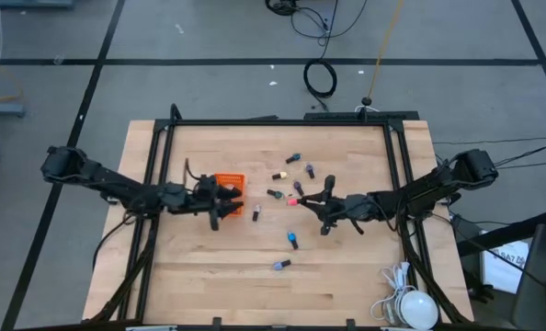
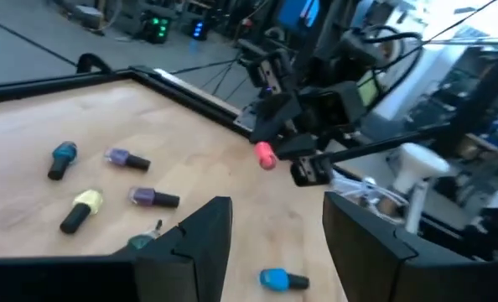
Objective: Pick & Place Nail Polish
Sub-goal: Put the pink nail polish into the orange basket
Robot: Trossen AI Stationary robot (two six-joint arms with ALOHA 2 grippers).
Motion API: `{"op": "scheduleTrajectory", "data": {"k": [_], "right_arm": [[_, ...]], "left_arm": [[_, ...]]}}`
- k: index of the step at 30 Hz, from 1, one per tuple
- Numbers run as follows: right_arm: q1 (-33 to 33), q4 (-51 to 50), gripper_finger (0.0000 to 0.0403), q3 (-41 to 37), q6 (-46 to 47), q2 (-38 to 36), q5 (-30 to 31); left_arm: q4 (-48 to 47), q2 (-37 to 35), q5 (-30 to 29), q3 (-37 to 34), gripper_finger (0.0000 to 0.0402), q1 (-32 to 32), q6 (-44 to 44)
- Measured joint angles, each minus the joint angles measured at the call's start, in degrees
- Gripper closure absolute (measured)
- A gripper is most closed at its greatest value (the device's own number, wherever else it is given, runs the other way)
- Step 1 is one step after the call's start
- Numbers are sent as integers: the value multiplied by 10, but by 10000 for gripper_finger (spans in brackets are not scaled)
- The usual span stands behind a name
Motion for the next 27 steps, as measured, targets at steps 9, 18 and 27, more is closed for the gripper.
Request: {"op": "scheduleTrajectory", "data": {"k": [9, 18, 27], "right_arm": [[6, 4, 356, 0, 0, 0, 2], [22, 0, 356, 0, -23, 0, 46], [24, 4, 356, 0, -28, 0, 45]], "left_arm": [[0, 212, -13, 148, 218, 30, 1], [-2, 329, -7, 245, 218, 34, 22], [2, 349, -8, 278, 217, 40, -72]]}}
